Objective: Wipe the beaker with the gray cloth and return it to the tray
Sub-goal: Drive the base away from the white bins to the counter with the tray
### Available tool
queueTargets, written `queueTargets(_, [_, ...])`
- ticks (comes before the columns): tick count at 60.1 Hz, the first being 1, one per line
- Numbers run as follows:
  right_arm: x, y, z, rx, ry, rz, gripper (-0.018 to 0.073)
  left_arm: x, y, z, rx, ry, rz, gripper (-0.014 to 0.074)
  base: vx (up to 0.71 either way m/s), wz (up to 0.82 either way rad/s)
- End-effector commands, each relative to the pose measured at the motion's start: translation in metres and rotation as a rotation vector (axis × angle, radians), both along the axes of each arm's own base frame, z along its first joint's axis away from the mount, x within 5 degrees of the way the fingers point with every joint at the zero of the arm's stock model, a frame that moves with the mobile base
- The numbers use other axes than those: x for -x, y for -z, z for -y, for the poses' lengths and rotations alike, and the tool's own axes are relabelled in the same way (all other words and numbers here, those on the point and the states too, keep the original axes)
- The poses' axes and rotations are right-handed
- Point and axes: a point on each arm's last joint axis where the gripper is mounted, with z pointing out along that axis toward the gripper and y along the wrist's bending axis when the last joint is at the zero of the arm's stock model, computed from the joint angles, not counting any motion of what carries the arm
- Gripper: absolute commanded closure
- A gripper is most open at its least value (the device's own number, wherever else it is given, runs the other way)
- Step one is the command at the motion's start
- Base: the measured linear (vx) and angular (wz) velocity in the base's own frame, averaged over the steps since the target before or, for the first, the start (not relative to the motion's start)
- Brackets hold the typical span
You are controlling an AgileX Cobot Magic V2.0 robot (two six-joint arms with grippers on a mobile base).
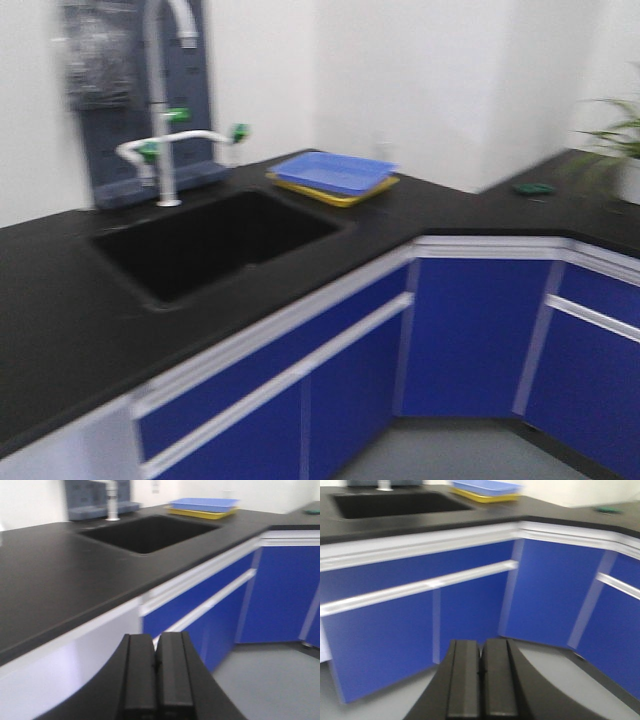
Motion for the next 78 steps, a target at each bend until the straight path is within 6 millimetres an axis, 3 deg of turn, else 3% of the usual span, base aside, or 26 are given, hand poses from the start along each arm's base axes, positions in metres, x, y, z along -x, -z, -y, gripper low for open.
queueTargets(1, [-0.001,-0.0027,-0.0003,0.001,-0.003,0.077,0.0567,0.0009,-0.0126,0.0011,0.021,0.011,0.107,0.0602,-0.25,-1.0])
queueTargets(45, [-0.001,-0.0027,-0.0003,0.001,-0.003,0.077,0.0567,0.0009,-0.0126,0.0011,0.021,0.011,0.107,0.0602,-0.16,-0.74])
queueTargets(78, [-0.001,-0.0027,-0.0003,0.001,-0.003,0.077,0.0567,0.0009,-0.0125,0.001,0.021,0.011,0.106,0.0602,0.16,-0.69])
